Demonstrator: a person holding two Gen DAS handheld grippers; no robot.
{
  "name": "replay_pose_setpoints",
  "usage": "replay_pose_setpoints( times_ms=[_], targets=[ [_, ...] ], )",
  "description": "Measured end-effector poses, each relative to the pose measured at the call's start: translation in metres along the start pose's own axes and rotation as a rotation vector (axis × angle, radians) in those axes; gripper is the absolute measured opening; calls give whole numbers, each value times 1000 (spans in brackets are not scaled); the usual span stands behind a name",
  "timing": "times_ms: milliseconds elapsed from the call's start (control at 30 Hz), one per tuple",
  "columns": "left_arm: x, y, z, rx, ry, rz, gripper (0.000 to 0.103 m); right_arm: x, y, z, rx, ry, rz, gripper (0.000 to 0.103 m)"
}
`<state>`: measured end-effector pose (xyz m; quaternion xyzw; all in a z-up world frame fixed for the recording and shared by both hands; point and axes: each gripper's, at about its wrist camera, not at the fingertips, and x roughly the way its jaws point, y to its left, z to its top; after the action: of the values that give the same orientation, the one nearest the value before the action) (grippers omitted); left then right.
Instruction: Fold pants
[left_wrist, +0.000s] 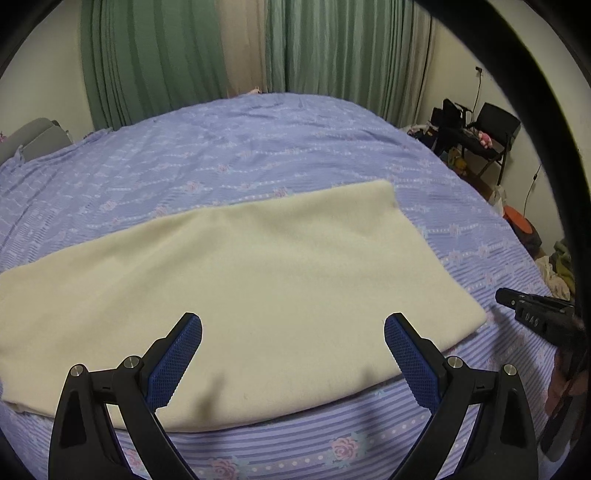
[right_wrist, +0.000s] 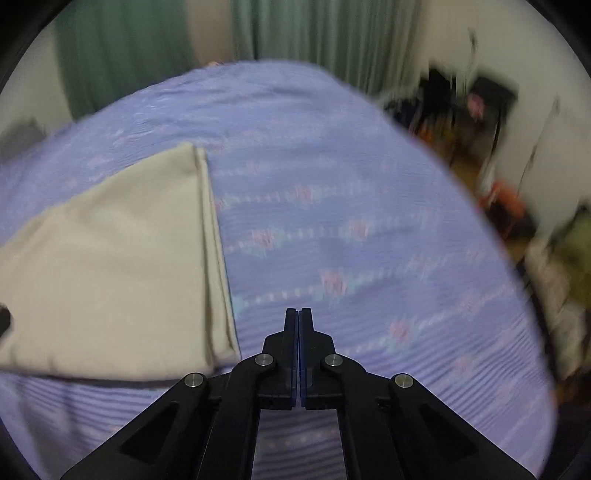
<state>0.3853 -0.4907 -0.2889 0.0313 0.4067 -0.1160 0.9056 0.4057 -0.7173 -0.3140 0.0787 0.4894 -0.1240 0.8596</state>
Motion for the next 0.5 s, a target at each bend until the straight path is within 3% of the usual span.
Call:
replay_pose_setpoints(
  times_ms=[67, 100, 133, 200, 400, 500],
  targets=[
    [0, 2, 0, -1, -4, 3, 101, -7, -7, 3, 29, -30, 12, 4],
    [-1, 4, 1, -4, -13, 7, 101, -13, -4, 8, 12, -49, 38, 17],
    [-2, 7, 2, -7, -27, 15, 101, -18, 1, 15, -8, -71, 67, 38],
    [0, 11, 6, -7, -45, 40, 101, -25, 17, 33, -51, -135, 115, 51],
    [17, 29, 21, -2, -93, 119, 101, -7, 74, 90, -200, -226, 211, 51],
    [28, 36, 30, -11, -104, 138, 101, 20, 94, 114, -220, -205, 224, 51]
  ],
)
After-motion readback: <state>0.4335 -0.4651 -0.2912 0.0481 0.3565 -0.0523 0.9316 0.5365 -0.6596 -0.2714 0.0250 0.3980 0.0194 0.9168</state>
